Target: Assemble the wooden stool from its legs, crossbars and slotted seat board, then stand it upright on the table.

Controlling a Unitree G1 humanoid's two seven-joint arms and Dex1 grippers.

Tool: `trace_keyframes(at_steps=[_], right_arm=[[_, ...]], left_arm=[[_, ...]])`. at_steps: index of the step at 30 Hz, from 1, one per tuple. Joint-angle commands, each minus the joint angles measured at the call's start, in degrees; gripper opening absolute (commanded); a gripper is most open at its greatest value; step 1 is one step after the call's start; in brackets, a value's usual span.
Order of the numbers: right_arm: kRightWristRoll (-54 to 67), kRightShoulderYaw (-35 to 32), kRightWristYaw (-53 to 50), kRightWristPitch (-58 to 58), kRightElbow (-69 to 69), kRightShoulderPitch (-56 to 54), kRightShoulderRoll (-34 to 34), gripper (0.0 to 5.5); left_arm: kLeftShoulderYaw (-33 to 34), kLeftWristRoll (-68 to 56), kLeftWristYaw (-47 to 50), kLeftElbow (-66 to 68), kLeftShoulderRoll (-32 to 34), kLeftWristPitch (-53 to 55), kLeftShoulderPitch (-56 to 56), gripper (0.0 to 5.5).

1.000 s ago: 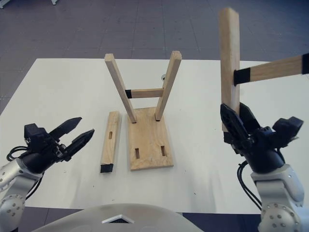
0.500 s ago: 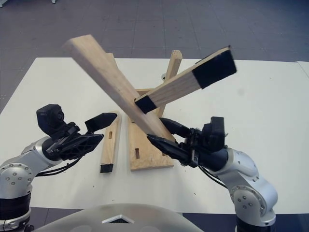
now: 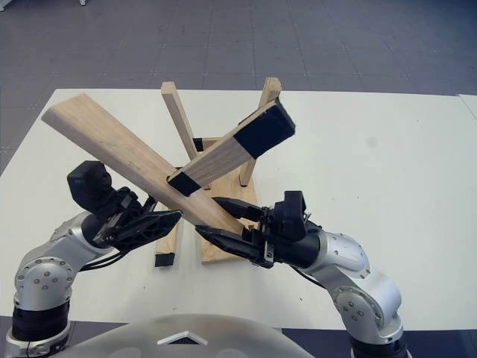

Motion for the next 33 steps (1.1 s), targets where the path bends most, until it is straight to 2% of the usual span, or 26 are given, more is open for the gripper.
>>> trace_keyframes(at_steps=[1,11,14,29,31,33], right_arm=[[0.76,1.15,-1.27,-0.38,-0.22,-1.39,0.63,2.06],[6.14,2.54,-3.25,1.75,0.61,-2.0,0.7,2.06],[6.39,3.34,-3.3,1.72,0.78,-1.77,0.45,2.05],[5.49,8.2,-2.7,4.14,3.8,0.1,-1.65,2.05],[5.47,8.3,-2.75,4.16,3.97,0.08,-1.63,2.04],[5.48,8.31,-2.92,4.18,4.0,0.06,-1.57,2.04]], left_arm=[[-3.27,5.43,-4.18,-1.75,0.26,-2.91,1.91,4.54],[-4.51,7.03,-6.69,-1.98,-0.95,-7.99,3.14,3.02],[-4.26,6.65,-5.88,-1.67,-1.89,-8.76,2.83,2.73],[-2.95,5.4,-3.81,-3.4,-3.99,-9.82,2.49,2.51],[-3.48,2.25,-4.31,-3.62,-2.1,-7.02,2.25,2.51],[-3.48,-0.43,-4.09,-3.77,-0.89,-5.12,2.24,2.79]])
